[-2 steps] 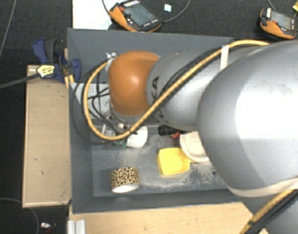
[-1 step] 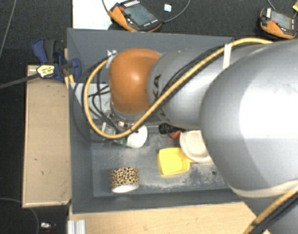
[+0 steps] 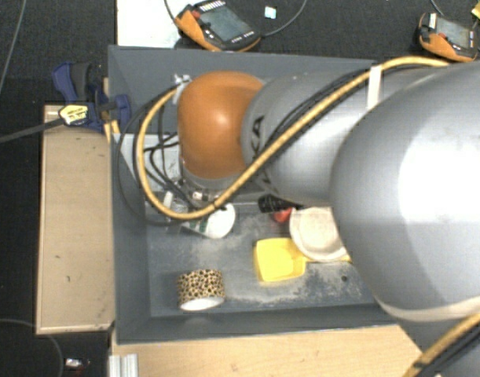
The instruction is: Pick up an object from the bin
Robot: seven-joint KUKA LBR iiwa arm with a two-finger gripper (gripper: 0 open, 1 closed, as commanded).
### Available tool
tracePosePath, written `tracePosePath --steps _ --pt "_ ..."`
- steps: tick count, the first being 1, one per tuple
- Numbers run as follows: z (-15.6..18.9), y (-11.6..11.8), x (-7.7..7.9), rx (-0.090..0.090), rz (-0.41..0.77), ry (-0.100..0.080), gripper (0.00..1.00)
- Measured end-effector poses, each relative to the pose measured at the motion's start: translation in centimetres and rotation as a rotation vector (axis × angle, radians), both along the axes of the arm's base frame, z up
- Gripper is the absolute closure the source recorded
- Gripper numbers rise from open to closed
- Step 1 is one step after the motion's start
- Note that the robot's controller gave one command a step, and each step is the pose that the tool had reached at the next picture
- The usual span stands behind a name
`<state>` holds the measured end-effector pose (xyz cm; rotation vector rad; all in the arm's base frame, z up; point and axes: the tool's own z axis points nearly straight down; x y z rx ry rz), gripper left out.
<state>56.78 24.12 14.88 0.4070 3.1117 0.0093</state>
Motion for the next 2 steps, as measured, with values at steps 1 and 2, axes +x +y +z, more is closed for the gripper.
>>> tracePosePath --steps 1,2 --pt "1.3 0.0 0.1 0.002 0.0 -0.005 1.0" --pt "2.5 0.0 0.0 0.001 0.0 -0.001 1.0"
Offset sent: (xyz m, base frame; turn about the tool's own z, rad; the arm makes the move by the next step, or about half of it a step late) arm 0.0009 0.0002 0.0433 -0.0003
